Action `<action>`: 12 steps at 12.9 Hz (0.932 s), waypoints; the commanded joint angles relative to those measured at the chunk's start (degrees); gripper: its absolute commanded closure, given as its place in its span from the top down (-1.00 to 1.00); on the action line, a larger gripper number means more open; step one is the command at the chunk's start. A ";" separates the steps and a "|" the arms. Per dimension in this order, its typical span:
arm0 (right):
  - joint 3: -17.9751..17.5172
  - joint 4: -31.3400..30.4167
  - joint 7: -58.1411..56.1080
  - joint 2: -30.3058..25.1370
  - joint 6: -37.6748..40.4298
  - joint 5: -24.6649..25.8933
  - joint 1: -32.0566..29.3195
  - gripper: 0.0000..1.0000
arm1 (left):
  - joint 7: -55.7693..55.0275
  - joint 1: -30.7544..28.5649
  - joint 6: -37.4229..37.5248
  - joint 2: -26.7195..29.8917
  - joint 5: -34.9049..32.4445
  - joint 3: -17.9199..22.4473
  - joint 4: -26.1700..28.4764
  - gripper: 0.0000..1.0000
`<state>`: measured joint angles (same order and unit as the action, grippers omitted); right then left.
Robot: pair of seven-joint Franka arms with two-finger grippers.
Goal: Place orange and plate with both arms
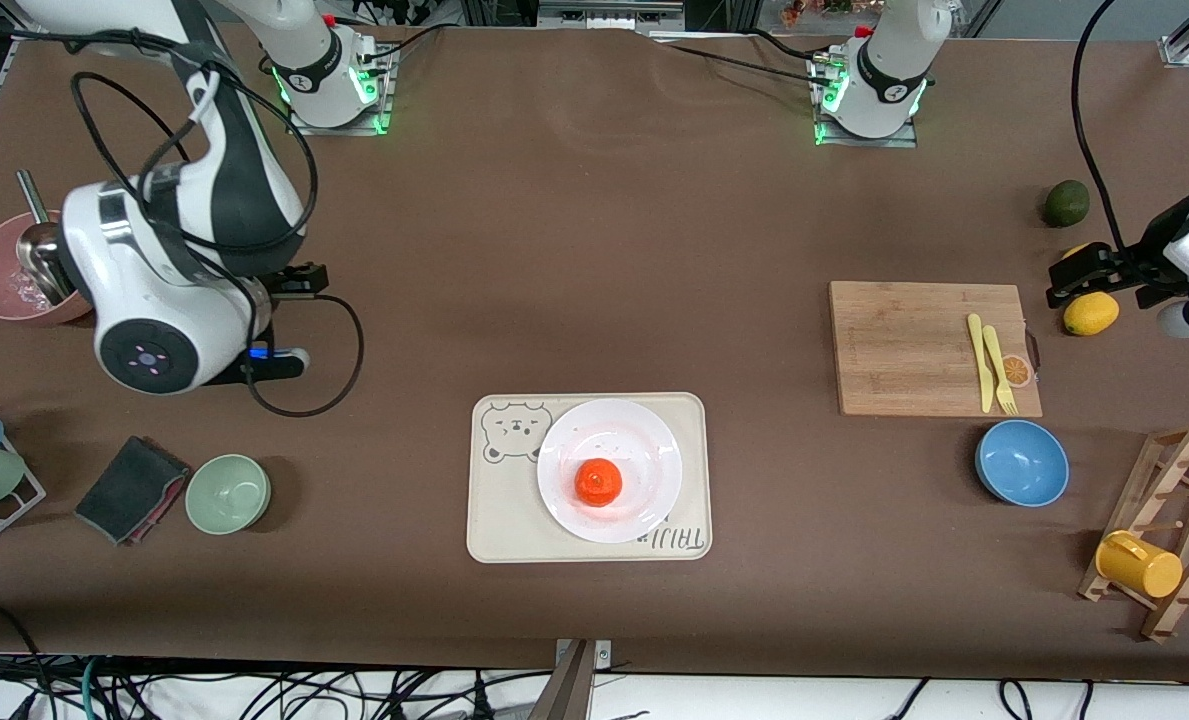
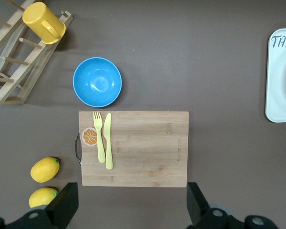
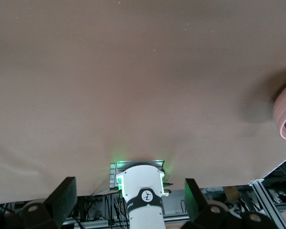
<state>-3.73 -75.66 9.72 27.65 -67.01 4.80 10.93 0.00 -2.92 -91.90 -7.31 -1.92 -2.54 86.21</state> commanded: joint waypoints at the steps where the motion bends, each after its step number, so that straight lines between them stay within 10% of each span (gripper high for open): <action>1: 0.74 -7.54 0.66 -7.50 -5.30 0.20 0.67 1.00 | 1.40 -0.25 0.32 -0.51 1.22 -0.01 -1.31 1.00; 6: 0.31 -40.14 -9.24 -28.41 -36.75 -0.41 -7.38 1.00 | 1.40 -0.25 0.32 -0.51 1.22 -0.01 -1.31 1.00; 12: 7.86 -29.75 -13.33 -31.00 -31.88 -4.45 -10.31 1.00 | 1.40 -0.33 0.32 -0.69 1.22 -0.01 -1.40 1.00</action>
<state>4.01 -110.43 -3.68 -4.30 -102.06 1.43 0.52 0.00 -2.95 -91.90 -7.34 -1.92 -2.54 86.16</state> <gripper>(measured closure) 0.000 0.000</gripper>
